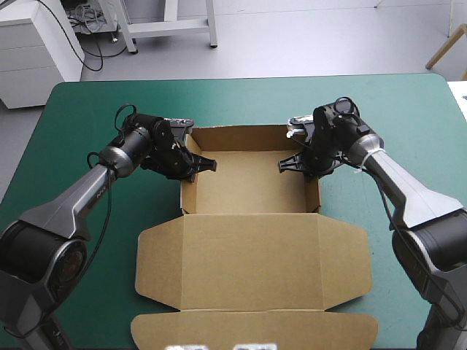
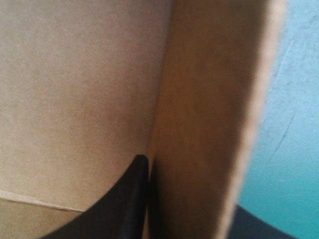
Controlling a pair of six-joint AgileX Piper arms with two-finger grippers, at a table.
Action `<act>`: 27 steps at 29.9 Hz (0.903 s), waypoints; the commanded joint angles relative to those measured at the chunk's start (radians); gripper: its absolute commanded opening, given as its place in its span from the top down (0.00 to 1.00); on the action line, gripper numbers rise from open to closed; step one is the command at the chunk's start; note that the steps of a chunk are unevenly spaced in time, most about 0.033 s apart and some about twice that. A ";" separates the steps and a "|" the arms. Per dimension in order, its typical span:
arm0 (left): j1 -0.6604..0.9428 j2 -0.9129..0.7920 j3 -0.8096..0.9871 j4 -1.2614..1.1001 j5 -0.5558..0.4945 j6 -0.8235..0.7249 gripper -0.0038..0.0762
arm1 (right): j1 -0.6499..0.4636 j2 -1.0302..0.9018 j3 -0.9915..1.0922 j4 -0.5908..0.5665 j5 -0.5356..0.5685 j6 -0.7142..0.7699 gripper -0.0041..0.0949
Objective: Fold the box
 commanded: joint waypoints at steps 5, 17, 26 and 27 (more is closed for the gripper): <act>0.005 -0.030 -0.012 0.017 0.023 0.037 0.41 | 0.009 -0.035 -0.053 -0.052 0.008 0.065 0.45; 0.005 -0.032 -0.060 -0.010 0.071 0.038 0.18 | 0.009 -0.035 -0.125 -0.032 0.016 0.067 0.45; 0.005 -0.032 -0.268 0.033 0.217 0.043 0.18 | 0.009 -0.053 -0.212 -0.056 0.016 0.048 0.45; 0.005 -0.032 -0.288 0.052 0.235 0.043 0.18 | 0.009 -0.058 -0.224 -0.070 0.016 0.042 0.45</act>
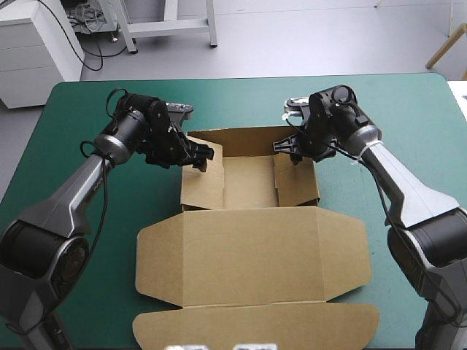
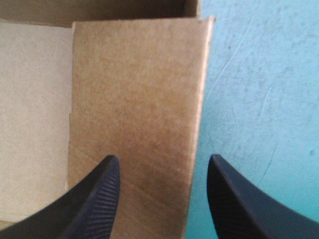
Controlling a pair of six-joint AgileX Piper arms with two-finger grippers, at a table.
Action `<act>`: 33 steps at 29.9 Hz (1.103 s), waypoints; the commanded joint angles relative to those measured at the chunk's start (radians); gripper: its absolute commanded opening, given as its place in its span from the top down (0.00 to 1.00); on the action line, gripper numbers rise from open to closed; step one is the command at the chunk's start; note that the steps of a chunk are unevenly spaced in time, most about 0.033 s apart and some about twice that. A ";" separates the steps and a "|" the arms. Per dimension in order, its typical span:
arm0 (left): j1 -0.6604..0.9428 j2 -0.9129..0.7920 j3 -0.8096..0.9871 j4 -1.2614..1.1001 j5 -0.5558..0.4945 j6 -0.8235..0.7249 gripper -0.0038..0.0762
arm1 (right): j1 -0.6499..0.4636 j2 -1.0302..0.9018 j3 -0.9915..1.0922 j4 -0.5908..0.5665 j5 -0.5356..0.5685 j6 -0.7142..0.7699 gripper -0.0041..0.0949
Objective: Fold the box
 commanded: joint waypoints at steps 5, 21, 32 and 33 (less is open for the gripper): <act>0.000 -0.056 -0.212 0.056 0.084 0.002 0.18 | -0.003 -0.128 -0.096 -0.097 -0.013 -0.042 0.45; 0.000 -0.258 -0.343 0.160 0.084 0.162 0.96 | -0.003 -0.172 -0.084 -0.055 -0.013 -0.019 0.45; 0.000 -0.536 0.012 0.103 0.084 0.183 0.96 | -0.003 -0.088 0.004 -0.035 -0.013 -0.014 0.45; 0.000 -0.567 0.059 0.103 0.084 0.183 0.96 | -0.003 -0.076 0.006 -0.025 -0.013 -0.014 0.45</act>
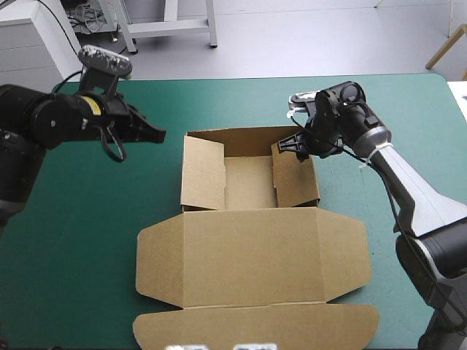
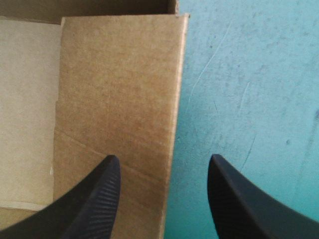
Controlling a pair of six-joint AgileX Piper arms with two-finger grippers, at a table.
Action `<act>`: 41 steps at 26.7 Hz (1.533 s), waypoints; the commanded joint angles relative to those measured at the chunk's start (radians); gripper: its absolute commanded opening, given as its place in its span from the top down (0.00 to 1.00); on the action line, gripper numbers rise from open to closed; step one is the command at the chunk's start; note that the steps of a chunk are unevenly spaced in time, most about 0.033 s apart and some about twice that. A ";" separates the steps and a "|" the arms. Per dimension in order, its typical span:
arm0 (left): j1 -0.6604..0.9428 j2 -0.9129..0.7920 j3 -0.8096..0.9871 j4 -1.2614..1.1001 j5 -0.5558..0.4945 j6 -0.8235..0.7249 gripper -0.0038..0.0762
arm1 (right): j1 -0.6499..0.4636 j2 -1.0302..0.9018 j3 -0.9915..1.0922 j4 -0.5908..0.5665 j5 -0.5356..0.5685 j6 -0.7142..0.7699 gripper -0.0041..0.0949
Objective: Fold the box
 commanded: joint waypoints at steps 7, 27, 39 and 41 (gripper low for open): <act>0.000 -0.319 0.448 0.003 -0.049 0.002 0.96 | -0.003 0.040 -0.016 0.042 -0.026 -0.008 0.47; 0.000 -0.890 1.209 0.003 -0.158 0.002 0.96 | -0.003 0.086 -0.016 0.038 -0.026 -0.082 0.98; 0.000 -1.000 1.250 0.085 -0.166 0.101 0.96 | -0.360 -0.013 -0.033 -0.018 -0.026 -0.163 0.98; 0.000 -1.000 1.250 0.093 -0.166 0.101 0.96 | -0.456 -0.021 -0.033 -0.018 -0.026 -0.178 0.98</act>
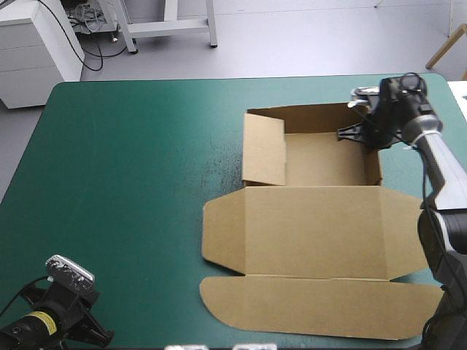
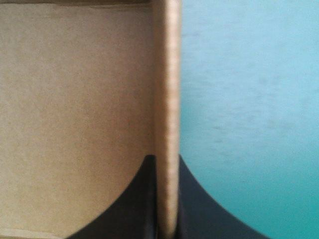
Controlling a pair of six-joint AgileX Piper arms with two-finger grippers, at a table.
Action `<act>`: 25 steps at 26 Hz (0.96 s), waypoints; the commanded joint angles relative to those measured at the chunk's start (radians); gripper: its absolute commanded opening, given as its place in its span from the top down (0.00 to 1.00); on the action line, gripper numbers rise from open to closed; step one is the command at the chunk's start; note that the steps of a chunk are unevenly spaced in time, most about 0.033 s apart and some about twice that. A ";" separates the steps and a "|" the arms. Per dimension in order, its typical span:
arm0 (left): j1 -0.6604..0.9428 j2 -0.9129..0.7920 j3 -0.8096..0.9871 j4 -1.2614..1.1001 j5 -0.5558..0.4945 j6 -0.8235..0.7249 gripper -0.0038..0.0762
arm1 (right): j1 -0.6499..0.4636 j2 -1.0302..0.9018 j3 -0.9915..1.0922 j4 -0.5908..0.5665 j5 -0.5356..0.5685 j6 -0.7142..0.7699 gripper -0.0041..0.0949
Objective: Fold the box
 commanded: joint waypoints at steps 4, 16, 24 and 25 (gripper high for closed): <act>0.000 0.008 -0.022 0.015 -0.048 0.001 0.96 | -0.375 -0.076 -0.034 -0.017 -0.009 -0.036 0.98; 0.000 0.008 -0.022 0.015 -0.045 0.018 0.96 | -0.591 -0.076 0.001 0.078 -0.009 0.021 0.67; 0.000 0.008 -0.022 0.015 -0.045 0.018 0.96 | -0.591 -0.090 0.038 0.108 -0.009 0.005 0.49; 0.000 0.008 -0.022 0.015 -0.045 0.018 0.96 | -0.591 -0.101 0.038 0.106 -0.009 0.000 0.49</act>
